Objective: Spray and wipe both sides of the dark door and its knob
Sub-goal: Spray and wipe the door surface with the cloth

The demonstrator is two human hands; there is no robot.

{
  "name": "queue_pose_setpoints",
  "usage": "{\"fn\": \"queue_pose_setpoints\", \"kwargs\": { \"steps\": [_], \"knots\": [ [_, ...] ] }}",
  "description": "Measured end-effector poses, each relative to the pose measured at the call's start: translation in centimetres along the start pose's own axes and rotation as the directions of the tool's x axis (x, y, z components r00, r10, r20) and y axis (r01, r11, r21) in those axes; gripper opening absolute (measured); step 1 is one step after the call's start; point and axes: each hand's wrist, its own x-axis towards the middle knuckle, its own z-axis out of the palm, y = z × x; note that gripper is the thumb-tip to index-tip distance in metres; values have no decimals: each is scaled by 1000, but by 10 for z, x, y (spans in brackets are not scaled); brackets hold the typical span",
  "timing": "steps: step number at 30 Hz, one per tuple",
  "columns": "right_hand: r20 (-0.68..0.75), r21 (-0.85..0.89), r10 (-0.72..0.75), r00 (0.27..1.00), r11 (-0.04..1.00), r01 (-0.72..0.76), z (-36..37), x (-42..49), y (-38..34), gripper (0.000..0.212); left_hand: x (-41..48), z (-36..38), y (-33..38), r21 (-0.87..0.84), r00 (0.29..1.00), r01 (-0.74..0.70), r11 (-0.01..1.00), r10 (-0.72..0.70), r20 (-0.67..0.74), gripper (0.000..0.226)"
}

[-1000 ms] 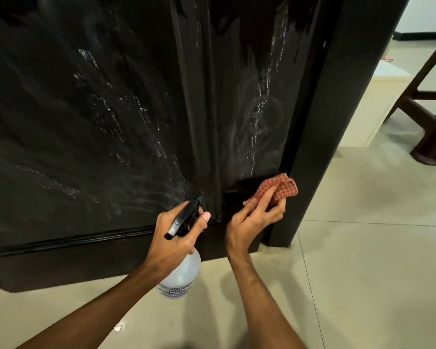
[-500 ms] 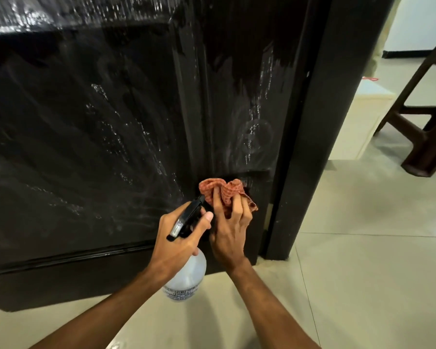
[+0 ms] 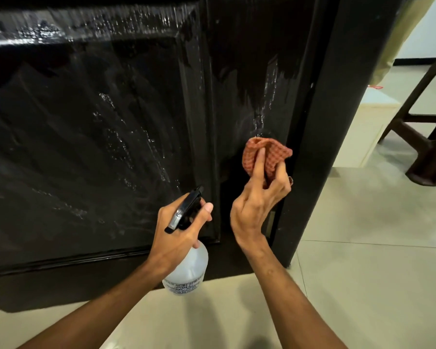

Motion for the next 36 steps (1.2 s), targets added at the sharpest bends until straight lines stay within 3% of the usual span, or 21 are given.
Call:
{"fn": "queue_pose_setpoints", "kwargs": {
  "steps": [2, 5, 6, 7, 9, 10, 11, 13, 14, 16, 20, 22, 23, 26, 28, 30, 33, 36],
  "knots": [
    [15, -45, -64, 998, 997, 64, 1, -4, -7, 59, -2, -1, -2, 3, 1000, 5, 1000, -5, -15, 26],
    [184, -72, -429, 885, 892, 447, -13, -9, 9, 57, -5, -3, -1, 1, 999, 25, 1000, -25, -35, 32],
    [187, -81, -442, 877, 883, 462, -15, -1, 17, 59, -5, -4, 1, 1, 999, 31, 1000, -31, -37, 32],
    [148, -80, -375, 915, 918, 389, -16, 9, 19, 62, -4, -5, 3, 2, 999, 35, 999, -35, -42, 30],
    [44, -97, -144, 989, 984, 148, -13, 20, 13, 65, -1, -7, 9, 11, 998, 32, 999, -31, -51, 24],
    [42, -126, -126, 991, 983, 130, -12, 16, 9, 68, -1, -9, 11, 18, 998, 20, 1000, -19, -58, 23],
    [89, -156, -214, 973, 962, 225, -13, 8, 7, 72, -1, -11, 14, 21, 998, 11, 1000, -10, -68, 23],
    [285, -172, -501, 817, 812, 558, -18, -13, 23, 78, -2, -13, 18, 16, 997, 5, 1000, -4, -83, 29],
    [365, -142, -577, 731, 741, 656, -23, -16, 32, 80, -3, -15, 21, 15, 996, 9, 1000, -7, -86, 33],
    [368, -116, -649, 666, 678, 726, -29, 15, 35, 79, 1, -18, 33, 13, 994, 16, 1000, -14, -109, 36],
    [161, -104, -590, 791, 787, 608, -25, 102, -4, 74, 8, -17, 46, 42, 991, -19, 999, 24, -135, 22],
    [177, -108, -604, 777, 772, 626, -27, 103, -6, 73, 9, -15, 49, 39, 989, -37, 999, 42, -141, 19],
    [240, -122, -636, 733, 730, 673, -30, 90, 4, 74, 8, -14, 51, 37, 989, -42, 998, 47, -140, 21],
    [462, -88, -750, 473, 491, 866, -46, 55, 39, 80, 8, -15, 64, 1, 990, -53, 999, 53, -132, 25],
    [476, -70, -779, 407, 427, 901, -45, 75, 42, 76, 11, -14, 69, -11, 992, -58, 998, 57, -114, 23],
    [353, -121, -805, 477, 466, 876, -42, 121, 12, 74, 13, -16, 75, -11, 990, -75, 997, 74, -121, 20],
    [209, -103, -751, 627, 621, 777, -39, 187, -34, 68, 11, -13, 79, -5, 987, -74, 997, 73, -140, 22],
    [218, -124, -737, 640, 630, 767, -40, 193, -36, 67, 11, -6, 82, -2, 987, -70, 998, 69, -143, 27]
  ]
}}
